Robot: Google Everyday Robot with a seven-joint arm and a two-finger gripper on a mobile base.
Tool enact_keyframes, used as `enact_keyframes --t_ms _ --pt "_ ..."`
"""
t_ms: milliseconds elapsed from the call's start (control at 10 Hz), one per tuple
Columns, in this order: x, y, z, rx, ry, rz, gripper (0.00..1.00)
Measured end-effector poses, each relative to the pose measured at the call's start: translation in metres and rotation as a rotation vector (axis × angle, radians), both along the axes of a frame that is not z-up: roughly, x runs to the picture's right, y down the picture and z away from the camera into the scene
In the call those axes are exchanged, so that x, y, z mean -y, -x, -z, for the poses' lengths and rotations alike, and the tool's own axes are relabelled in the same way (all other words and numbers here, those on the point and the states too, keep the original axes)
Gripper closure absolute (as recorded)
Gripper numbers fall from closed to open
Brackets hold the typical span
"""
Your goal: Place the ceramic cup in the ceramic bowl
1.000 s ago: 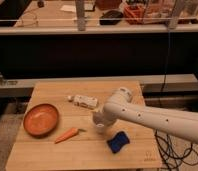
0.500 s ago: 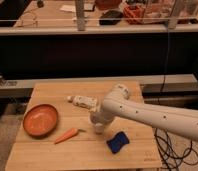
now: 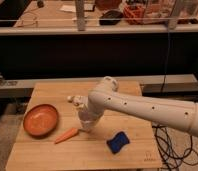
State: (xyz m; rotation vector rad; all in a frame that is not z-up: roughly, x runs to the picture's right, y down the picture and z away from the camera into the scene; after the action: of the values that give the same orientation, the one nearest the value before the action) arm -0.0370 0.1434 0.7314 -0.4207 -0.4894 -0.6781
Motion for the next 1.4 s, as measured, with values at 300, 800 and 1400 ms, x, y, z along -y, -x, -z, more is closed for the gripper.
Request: enact_keyframes --t_ms 300,800,1400 --pt "0.002 0.032 0.0 0.045 -0.024 0.054 1.0" --pt "0.005 0.11 -0.002 0.137 -0.055 0.157 1.0" --pt "0.017 0.154 -0.006 0.152 -0.035 0.189 1.0"
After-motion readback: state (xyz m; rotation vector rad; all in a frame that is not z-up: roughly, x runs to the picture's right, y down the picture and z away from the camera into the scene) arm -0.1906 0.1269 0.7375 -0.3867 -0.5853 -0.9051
